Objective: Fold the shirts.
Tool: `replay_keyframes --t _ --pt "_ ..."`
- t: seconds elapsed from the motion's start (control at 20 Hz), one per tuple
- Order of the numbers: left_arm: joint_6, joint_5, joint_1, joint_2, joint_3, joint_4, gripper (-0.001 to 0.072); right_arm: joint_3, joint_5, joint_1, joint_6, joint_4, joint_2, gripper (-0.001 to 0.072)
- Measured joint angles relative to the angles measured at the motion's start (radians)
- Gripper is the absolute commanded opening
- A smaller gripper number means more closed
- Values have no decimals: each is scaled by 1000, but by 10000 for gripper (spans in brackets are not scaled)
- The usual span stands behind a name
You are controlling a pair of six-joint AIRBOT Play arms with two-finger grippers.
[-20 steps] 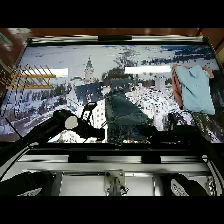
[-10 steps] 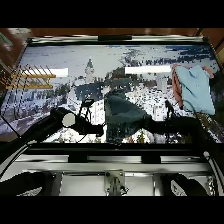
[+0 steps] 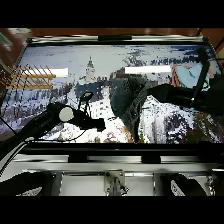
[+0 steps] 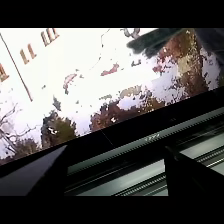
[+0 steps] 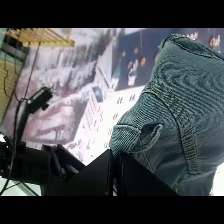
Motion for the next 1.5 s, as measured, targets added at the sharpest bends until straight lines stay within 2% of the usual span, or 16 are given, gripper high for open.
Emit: replay_keyframes --t 0.2,0.5,0.8,1.3,1.5 --pt "2 55 -57 -14 2 -18 720 58 21 0 20 0 8 83" --pt "2 297 -217 -55 3 -51 719 77 43 0 46 -11 11 84" --pt "2 490 -288 -66 3 -96 719 80 71 0 64 -7 11 84" --pt "-18 731 -404 -117 3 -441 718 80 219 0 68 69 11 84" --pt "75 760 -414 -129 19 -487 715 80 230 0 67 64 11 84"
